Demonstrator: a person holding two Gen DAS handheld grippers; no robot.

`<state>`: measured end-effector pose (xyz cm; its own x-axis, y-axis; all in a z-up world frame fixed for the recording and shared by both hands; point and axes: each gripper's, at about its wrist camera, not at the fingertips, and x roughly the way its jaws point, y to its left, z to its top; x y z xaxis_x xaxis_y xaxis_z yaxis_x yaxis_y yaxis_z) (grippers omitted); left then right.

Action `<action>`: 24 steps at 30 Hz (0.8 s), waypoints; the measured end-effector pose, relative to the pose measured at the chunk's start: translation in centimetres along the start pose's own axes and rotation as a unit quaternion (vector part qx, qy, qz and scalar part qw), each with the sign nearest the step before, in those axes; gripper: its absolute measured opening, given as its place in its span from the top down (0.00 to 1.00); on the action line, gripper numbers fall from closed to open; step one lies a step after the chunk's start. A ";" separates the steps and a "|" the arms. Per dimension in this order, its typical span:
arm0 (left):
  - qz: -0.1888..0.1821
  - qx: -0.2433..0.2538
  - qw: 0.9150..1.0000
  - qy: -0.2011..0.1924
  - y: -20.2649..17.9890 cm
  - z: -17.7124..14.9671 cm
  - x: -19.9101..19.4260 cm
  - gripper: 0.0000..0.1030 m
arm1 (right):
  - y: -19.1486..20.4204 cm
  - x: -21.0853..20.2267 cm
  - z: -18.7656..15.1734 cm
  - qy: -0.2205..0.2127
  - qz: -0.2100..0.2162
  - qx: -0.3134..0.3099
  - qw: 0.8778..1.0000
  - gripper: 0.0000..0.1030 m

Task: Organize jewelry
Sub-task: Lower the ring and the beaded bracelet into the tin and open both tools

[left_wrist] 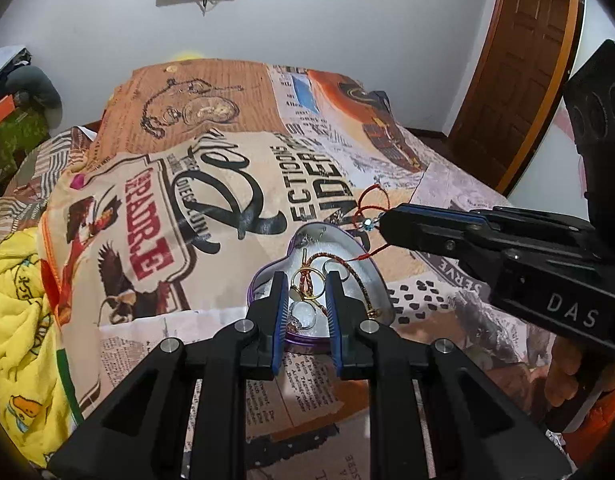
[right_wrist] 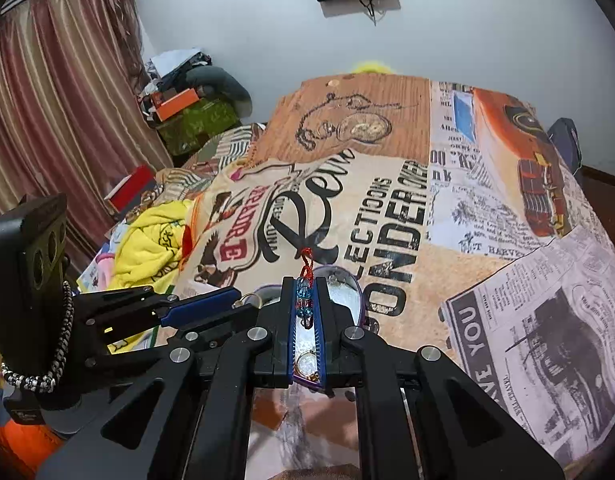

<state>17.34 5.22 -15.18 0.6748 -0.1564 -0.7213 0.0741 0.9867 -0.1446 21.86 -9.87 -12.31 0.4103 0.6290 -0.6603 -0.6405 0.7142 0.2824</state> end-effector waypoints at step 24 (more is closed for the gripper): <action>0.028 -0.006 1.000 -0.007 2.0 0.2 -0.1 0.66 | -0.1 3.1 -1.0 0.039 -0.001 -0.012 0.999 0.93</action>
<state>17.59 7.18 -15.29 0.6879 -0.1001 -0.7188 0.0271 0.9933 -0.1124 22.56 -8.34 -15.10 0.3597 0.6008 -0.7139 -0.6553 0.7073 0.2652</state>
